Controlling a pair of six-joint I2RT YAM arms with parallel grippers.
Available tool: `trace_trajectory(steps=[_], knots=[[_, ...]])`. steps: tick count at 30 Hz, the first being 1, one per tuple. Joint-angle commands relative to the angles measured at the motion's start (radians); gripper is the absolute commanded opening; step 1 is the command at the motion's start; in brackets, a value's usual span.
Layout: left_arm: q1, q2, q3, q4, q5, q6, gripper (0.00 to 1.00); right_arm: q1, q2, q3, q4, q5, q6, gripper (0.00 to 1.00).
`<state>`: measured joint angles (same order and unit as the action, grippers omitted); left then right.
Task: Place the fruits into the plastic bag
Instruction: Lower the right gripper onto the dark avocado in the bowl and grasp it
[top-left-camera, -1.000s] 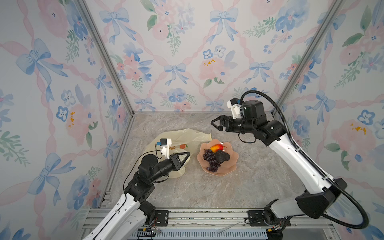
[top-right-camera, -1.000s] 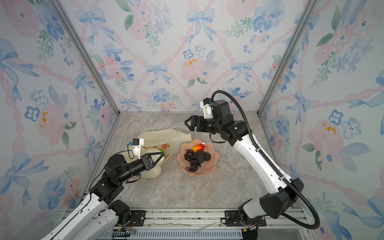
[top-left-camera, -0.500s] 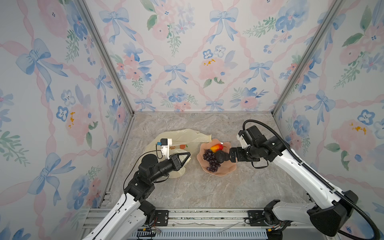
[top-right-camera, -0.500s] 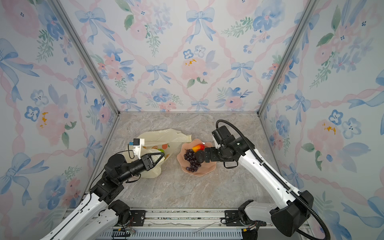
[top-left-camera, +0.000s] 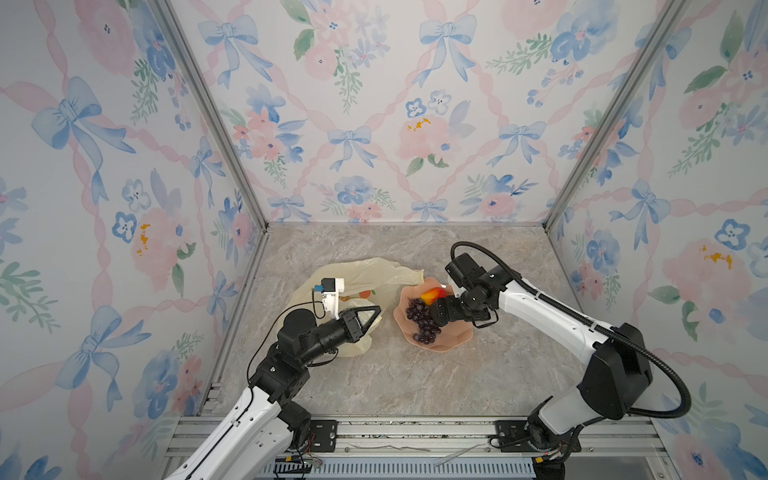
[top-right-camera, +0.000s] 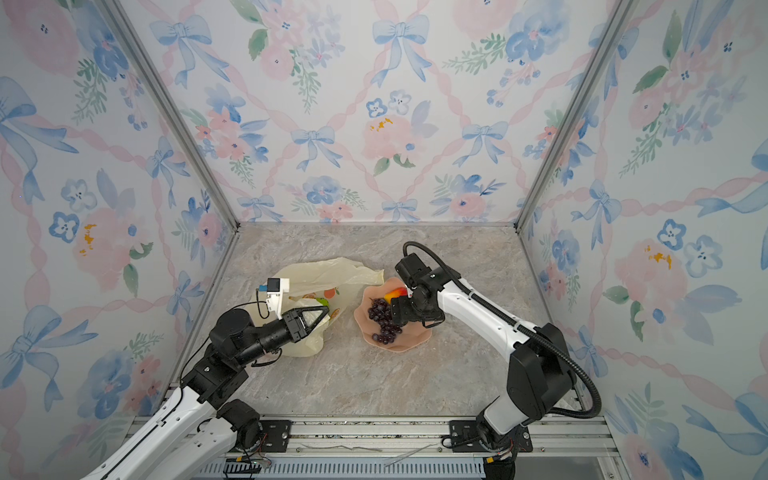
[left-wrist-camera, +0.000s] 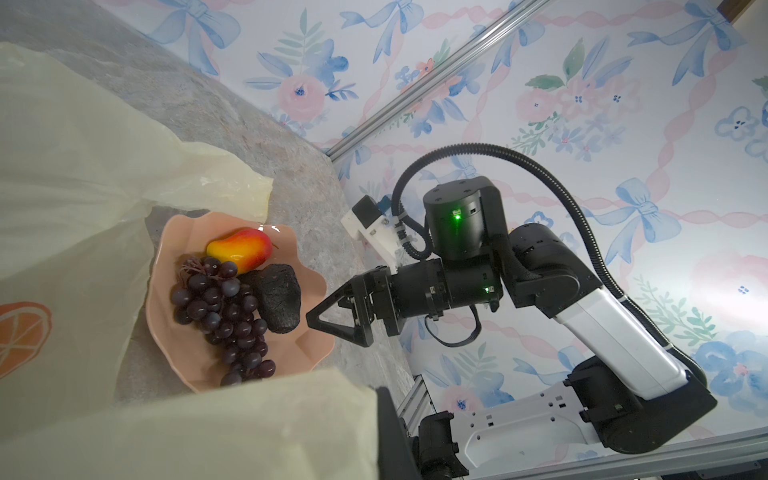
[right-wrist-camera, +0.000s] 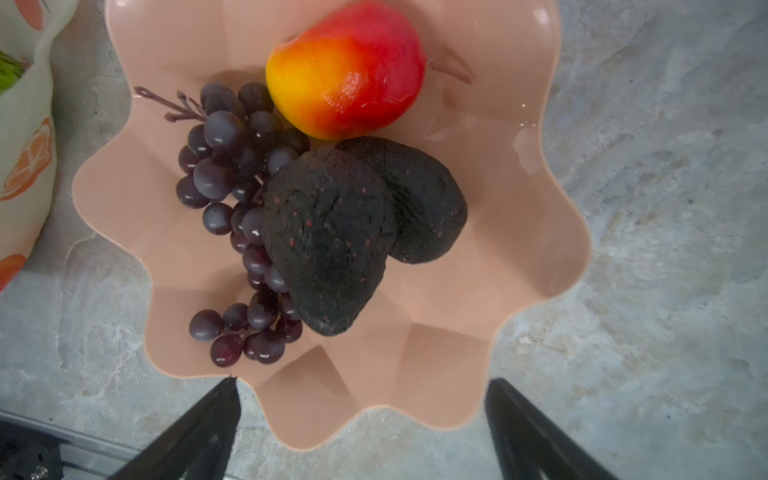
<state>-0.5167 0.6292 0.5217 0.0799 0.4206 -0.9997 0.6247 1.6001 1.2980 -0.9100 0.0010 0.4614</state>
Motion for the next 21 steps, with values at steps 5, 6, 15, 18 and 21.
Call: trace_trajectory(steps=[5,6,15,18,21], knots=[[0.006,-0.041,-0.005,-0.011,0.006,0.013,0.0,0.004,0.134,0.098,0.055,-0.025,-0.01,0.89],[0.005,-0.043,-0.005,-0.015,0.004,0.013,0.0,0.004,0.149,0.107,0.058,-0.028,-0.012,0.88],[0.005,-0.055,0.005,-0.036,-0.003,0.019,0.0,-0.007,0.217,0.144,0.08,-0.036,-0.005,0.77],[0.006,-0.056,0.004,-0.038,-0.005,0.019,0.0,-0.009,0.227,0.144,0.082,-0.033,-0.001,0.74],[0.006,-0.059,0.004,-0.038,-0.008,0.018,0.0,-0.01,0.228,0.136,0.082,-0.026,0.0,0.72]])
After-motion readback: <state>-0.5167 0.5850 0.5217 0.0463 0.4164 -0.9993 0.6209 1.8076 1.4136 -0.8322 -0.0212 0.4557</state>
